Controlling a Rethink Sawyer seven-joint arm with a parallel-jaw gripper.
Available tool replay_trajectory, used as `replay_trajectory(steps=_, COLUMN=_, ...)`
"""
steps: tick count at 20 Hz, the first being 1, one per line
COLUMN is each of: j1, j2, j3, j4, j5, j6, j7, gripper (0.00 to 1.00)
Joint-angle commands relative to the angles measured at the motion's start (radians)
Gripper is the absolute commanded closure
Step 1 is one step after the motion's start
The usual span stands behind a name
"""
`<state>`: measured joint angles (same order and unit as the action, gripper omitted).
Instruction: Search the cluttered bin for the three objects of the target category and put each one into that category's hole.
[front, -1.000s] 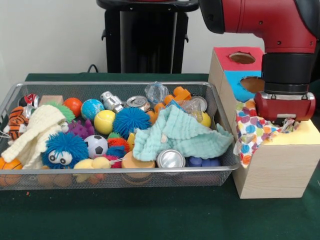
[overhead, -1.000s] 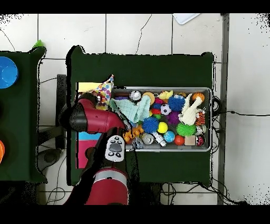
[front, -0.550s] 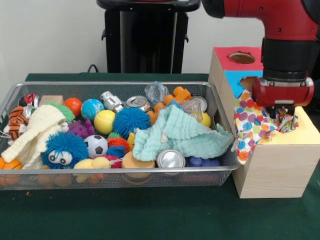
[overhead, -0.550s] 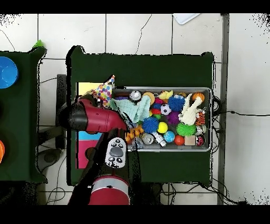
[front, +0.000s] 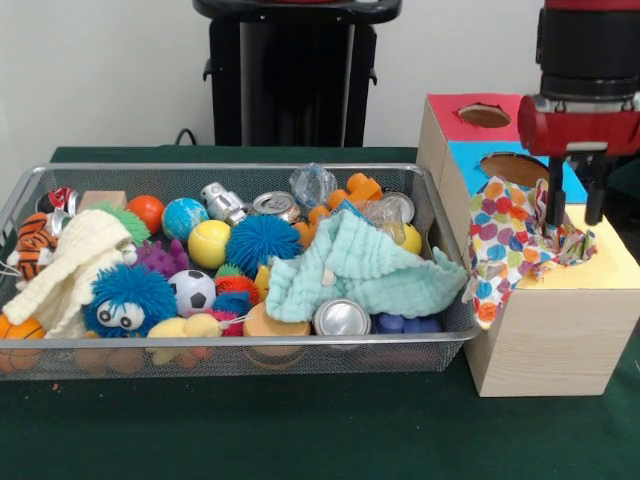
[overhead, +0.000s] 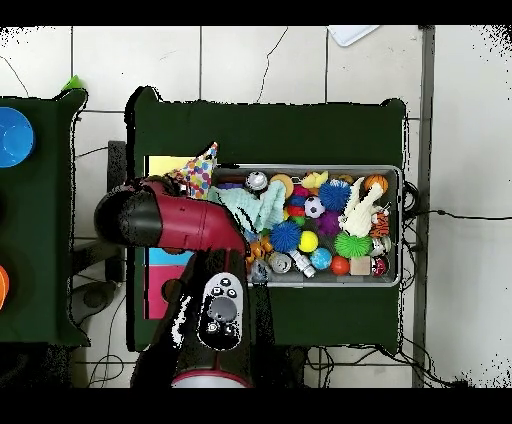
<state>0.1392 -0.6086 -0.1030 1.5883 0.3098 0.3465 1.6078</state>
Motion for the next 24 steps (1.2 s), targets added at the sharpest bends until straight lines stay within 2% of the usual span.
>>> replay_trajectory(steps=1, j1=-0.029, j2=-0.043, j3=0.023, j4=0.069, j5=-0.015, j6=0.137, j7=0.154, gripper=0.0)
replay_trajectory(steps=9, j1=-0.055, j2=-0.121, j3=0.04, j4=0.067, j5=-0.018, j6=0.258, j7=0.117, gripper=0.0)
replay_trajectory(steps=10, j1=-0.063, j2=-0.125, j3=0.046, j4=0.065, j5=-0.034, j6=0.241, j7=0.098, gripper=1.0)
replay_trajectory(steps=13, j1=-0.076, j2=-0.129, j3=0.05, j4=0.059, j5=-0.059, j6=0.24, j7=0.056, gripper=1.0)
replay_trajectory(steps=14, j1=-0.082, j2=-0.132, j3=0.049, j4=0.05, j5=-0.077, j6=0.269, j7=0.031, gripper=1.0)
replay_trajectory(steps=24, j1=-0.188, j2=-0.179, j3=0.122, j4=0.091, j5=-0.123, j6=0.293, j7=-0.038, gripper=1.0)
